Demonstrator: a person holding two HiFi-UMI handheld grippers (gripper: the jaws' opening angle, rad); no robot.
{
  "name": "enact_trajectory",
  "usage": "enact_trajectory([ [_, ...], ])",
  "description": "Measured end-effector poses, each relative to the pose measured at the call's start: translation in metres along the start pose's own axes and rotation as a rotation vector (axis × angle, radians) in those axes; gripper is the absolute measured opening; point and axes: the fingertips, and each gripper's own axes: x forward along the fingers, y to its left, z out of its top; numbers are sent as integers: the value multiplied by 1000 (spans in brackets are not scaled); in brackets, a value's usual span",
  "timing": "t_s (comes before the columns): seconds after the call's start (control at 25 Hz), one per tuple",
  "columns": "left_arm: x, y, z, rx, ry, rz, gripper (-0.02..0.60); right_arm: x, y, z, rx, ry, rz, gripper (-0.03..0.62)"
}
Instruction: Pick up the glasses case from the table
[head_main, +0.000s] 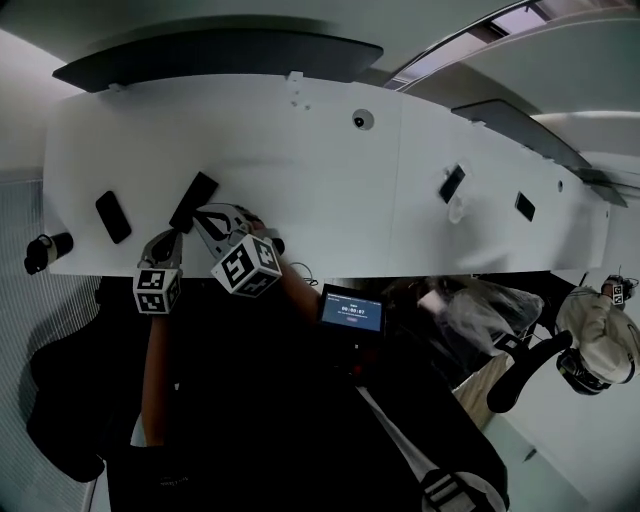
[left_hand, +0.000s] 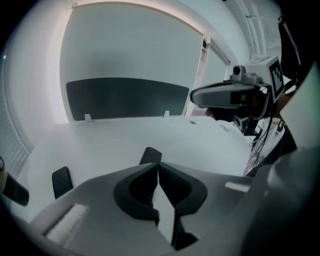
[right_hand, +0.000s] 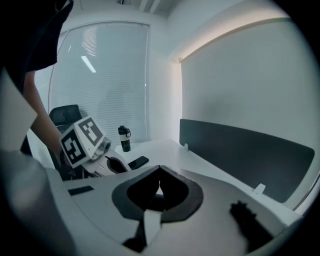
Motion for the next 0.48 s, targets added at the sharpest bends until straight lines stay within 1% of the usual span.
enact_trajectory([
  [0.04, 10, 6, -1, 26, 40, -6, 29, 0, -5, 0, 3, 3, -11, 6],
  [0.2, 43, 25, 7, 115, 165, -22, 41, 2, -22, -1, 43, 7, -61, 7],
  [0.28, 60, 26, 8, 150, 237, -60, 69, 2, -30, -2, 60, 12, -82, 7],
  [0.4, 85, 26, 3, 169, 353, -130, 168, 3, -39, -2, 77, 21, -111, 7],
  [0.48, 97, 30, -3, 172, 416, -153, 222, 6, -43, 0, 88, 22, -126, 6],
])
